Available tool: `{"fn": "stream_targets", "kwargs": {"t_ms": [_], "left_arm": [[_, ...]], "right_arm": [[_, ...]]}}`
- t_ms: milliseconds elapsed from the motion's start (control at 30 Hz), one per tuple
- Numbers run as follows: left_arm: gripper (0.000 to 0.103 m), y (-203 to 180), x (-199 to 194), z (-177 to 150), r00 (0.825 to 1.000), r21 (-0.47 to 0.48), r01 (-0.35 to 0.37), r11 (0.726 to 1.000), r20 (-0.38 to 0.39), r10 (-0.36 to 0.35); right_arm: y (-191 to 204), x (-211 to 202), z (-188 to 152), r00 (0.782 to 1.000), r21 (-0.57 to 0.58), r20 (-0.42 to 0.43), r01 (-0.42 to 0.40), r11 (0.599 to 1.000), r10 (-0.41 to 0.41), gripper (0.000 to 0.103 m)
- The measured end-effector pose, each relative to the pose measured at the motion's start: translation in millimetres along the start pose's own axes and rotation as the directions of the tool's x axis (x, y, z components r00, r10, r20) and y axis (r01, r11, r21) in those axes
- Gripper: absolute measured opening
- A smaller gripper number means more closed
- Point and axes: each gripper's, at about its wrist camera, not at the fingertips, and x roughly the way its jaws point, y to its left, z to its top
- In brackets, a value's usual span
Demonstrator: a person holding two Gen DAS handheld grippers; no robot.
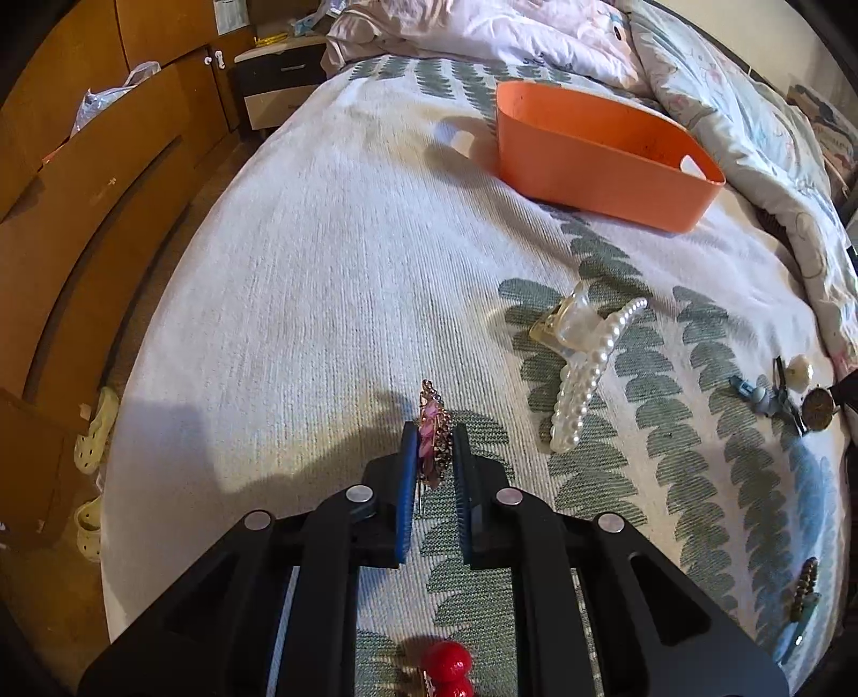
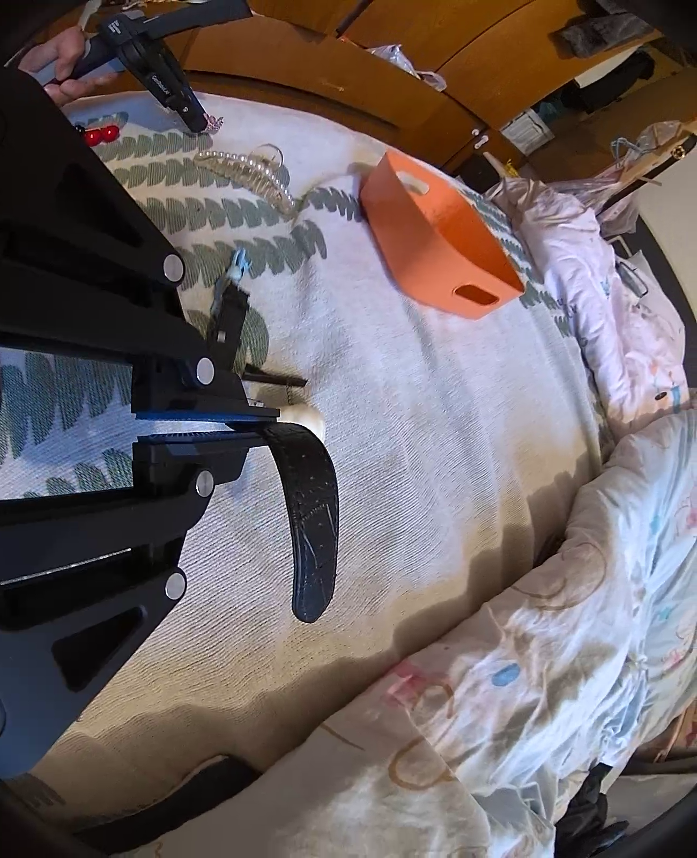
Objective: Organize jewelry
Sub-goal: 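Close left tool on the pink brooch while right tool grips the watch strap, then carry the pink brooch to the bracelet pile and open left tool while right tool carries the watch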
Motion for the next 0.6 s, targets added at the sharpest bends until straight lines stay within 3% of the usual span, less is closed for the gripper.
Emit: {"fn": "stream_targets", "kwargs": {"t_ms": [600], "left_arm": [[0.013, 4, -43, 0, 0.998, -0.014, 0.017, 1.000, 0.056, -0.016]], "right_arm": [[33, -73, 0, 0.993, -0.042, 0.091, -0.073, 0.996, 0.076, 0.004]]}}
